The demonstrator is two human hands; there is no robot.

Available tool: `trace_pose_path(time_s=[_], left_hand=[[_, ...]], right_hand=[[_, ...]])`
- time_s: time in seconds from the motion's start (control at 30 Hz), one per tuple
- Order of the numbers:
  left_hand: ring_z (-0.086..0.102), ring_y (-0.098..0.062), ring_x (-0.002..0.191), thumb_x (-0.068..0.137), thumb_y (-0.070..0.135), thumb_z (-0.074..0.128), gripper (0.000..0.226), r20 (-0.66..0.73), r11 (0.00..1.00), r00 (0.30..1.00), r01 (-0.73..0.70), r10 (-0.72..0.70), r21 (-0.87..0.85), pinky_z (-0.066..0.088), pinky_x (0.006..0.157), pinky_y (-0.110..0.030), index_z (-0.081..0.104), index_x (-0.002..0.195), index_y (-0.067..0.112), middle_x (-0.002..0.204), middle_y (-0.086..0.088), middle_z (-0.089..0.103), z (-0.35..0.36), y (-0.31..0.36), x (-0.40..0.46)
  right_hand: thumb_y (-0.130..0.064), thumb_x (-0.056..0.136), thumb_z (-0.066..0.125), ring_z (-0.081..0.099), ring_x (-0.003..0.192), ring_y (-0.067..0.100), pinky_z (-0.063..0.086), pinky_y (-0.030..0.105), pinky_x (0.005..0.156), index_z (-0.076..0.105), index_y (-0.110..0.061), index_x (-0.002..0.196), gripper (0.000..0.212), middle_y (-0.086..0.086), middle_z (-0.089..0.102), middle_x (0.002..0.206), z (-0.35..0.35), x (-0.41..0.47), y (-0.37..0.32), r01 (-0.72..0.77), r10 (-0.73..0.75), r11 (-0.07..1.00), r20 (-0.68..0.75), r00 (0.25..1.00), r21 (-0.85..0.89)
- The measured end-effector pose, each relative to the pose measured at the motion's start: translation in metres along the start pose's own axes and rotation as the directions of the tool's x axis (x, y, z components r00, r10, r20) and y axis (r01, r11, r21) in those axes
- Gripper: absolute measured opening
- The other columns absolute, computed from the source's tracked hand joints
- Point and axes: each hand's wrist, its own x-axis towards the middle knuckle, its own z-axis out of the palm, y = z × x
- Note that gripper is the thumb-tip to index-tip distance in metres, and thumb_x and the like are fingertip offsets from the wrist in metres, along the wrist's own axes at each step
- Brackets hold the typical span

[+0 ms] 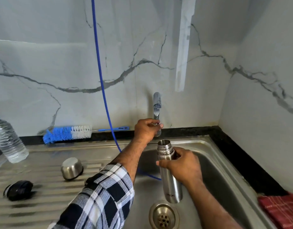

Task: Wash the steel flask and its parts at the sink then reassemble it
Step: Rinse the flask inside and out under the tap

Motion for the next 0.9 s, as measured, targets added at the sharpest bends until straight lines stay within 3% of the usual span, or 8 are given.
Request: trace_pose_path(time_s=[0.07,0.17,0.33,0.47,0.53,0.67,0.9], left_hand=[[0.071,-0.002,0.063,0.085,0.018,0.088,0.019,-0.016,1.0,1.0,-0.013,0.013,0.001,0.057,0.056,-0.018,0.082,0.103,0.017,0.092,0.002,0.081,0.005,-0.003,0.006],[0.077,-0.012,0.072,0.086,0.015,0.087,0.008,-0.109,0.999,0.994,0.034,-0.033,0.006,0.063,0.065,-0.027,0.082,0.089,0.021,0.083,0.003,0.08,0.002,-0.01,0.01],[0.076,-0.023,0.06,0.093,0.015,0.077,0.013,-0.234,0.947,0.921,0.322,-0.312,0.003,0.068,0.064,-0.044,0.076,0.081,0.011,0.064,-0.008,0.075,-0.006,-0.024,0.0],[0.077,-0.028,0.066,0.094,0.013,0.069,0.015,-0.29,0.936,0.902,0.348,-0.319,0.053,0.068,0.068,-0.047,0.069,0.079,0.013,0.075,-0.012,0.077,-0.018,-0.02,-0.012],[0.076,-0.027,0.067,0.098,0.009,0.063,0.023,-0.295,0.954,0.91,0.299,-0.291,-0.022,0.067,0.07,-0.045,0.066,0.077,0.017,0.074,-0.009,0.074,-0.035,-0.014,-0.03],[0.068,-0.02,0.059,0.097,-0.001,0.058,0.021,-0.277,0.962,0.924,0.229,-0.262,-0.147,0.054,0.052,-0.026,0.069,0.083,0.011,0.068,-0.008,0.07,-0.074,-0.002,-0.091],[0.067,-0.017,0.054,0.096,0.006,0.072,0.013,-0.198,0.95,0.942,0.227,-0.27,-0.215,0.051,0.048,-0.024,0.071,0.083,0.009,0.07,-0.012,0.075,-0.088,-0.014,-0.135]], right_hand=[[-0.049,0.064,0.097,0.067,0.084,-0.003,0.052,0.023,0.075,0.067,-0.046,0.089,0.04,-0.02,0.073,0.086,0.004,0.001,0.002,-0.002,0.002,1.0,0.01,1.0,0.002],[-0.049,0.062,0.098,0.07,0.082,-0.002,0.056,0.024,0.075,0.07,-0.043,0.087,0.038,-0.019,0.075,0.085,0.007,0.002,0.003,-0.019,0.019,1.0,0.025,1.0,0.011],[-0.049,0.06,0.099,0.07,0.077,-0.003,0.057,0.022,0.072,0.075,-0.038,0.089,0.039,-0.018,0.076,0.083,0.016,-0.001,0.002,0.005,-0.006,1.0,0.043,0.999,0.008],[-0.049,0.06,0.099,0.07,0.079,-0.002,0.06,0.027,0.078,0.07,-0.043,0.082,0.036,-0.017,0.076,0.084,0.02,0.001,0.002,0.0,-0.001,0.999,0.052,0.999,0.032],[-0.049,0.06,0.099,0.071,0.08,-0.002,0.062,0.029,0.081,0.071,-0.043,0.084,0.037,-0.017,0.076,0.085,0.022,0.005,0.001,-0.002,0.0,0.999,0.05,0.999,0.048],[-0.048,0.06,0.099,0.071,0.081,-0.003,0.06,0.025,0.079,0.077,-0.036,0.094,0.043,-0.018,0.077,0.087,0.032,0.013,-0.006,0.029,-0.034,0.997,0.069,0.997,0.072],[-0.041,0.067,0.098,0.069,0.088,-0.001,0.053,0.021,0.077,0.074,-0.033,0.104,0.045,-0.015,0.076,0.095,0.033,0.011,-0.005,0.043,-0.049,0.996,0.074,0.996,0.082]])
